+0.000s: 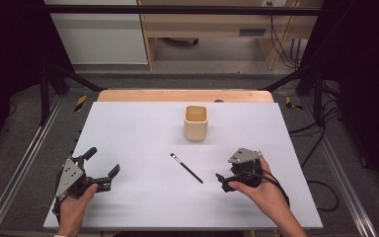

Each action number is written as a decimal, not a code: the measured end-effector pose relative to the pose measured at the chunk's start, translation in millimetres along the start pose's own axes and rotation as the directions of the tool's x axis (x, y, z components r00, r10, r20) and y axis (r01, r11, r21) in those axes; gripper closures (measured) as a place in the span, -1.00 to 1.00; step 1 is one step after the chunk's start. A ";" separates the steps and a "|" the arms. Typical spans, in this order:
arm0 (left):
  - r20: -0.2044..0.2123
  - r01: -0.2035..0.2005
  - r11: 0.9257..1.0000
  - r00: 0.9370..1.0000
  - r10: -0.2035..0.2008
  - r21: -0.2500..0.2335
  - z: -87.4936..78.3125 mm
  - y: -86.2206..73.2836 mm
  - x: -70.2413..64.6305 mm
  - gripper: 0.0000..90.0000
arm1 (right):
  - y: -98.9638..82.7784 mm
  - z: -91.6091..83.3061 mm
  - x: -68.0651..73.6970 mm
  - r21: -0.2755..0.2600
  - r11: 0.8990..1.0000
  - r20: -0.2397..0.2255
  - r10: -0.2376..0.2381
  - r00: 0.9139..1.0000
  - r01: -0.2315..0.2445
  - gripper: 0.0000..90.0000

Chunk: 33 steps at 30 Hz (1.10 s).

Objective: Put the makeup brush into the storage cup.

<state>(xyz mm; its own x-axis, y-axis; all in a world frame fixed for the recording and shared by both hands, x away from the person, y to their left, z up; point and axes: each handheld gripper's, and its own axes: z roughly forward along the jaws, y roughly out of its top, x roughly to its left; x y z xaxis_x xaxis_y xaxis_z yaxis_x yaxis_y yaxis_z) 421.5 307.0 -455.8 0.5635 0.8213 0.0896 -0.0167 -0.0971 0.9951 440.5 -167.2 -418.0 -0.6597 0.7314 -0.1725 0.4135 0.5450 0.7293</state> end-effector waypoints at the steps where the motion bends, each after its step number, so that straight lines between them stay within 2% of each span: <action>1: 0.002 0.000 1.000 1.000 0.000 0.002 0.4 -0.1 -0.7 -0.98 | 3.8 4.2 2.0 0.030 1.000 -0.014 -0.010 1.000 0.010 -0.89; 6: 0.007 -0.001 1.000 1.000 0.001 0.000 1.5 0.1 -2.1 -0.98 | 13.9 11.3 5.0 0.081 0.995 -0.020 -0.053 0.998 0.055 -0.83; 17: 0.012 -0.007 1.000 1.000 0.007 0.005 2.6 -0.1 -3.2 -0.98 | 37.1 23.9 13.0 0.139 0.987 -0.057 -0.073 0.996 0.080 -0.79; 26: 0.015 -0.005 1.000 1.000 0.005 0.005 3.3 -0.3 -2.8 -0.98 | 45.5 39.8 18.2 0.182 0.981 -0.106 -0.051 0.993 0.070 -0.83; 33: 0.015 -0.005 1.000 1.000 0.004 0.007 3.5 -0.5 -2.7 -0.98 | 48.6 49.1 19.4 0.206 0.976 -0.123 -0.042 0.992 0.067 -0.85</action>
<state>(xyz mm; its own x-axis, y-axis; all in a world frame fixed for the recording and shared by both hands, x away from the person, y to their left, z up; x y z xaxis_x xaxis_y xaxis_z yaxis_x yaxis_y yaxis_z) 422.9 302.9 -456.7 0.5759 0.8122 0.0934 -0.0136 -0.1047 0.9944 478.6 -106.4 -418.4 -0.7486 0.6521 -0.1200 0.4892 0.6654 0.5638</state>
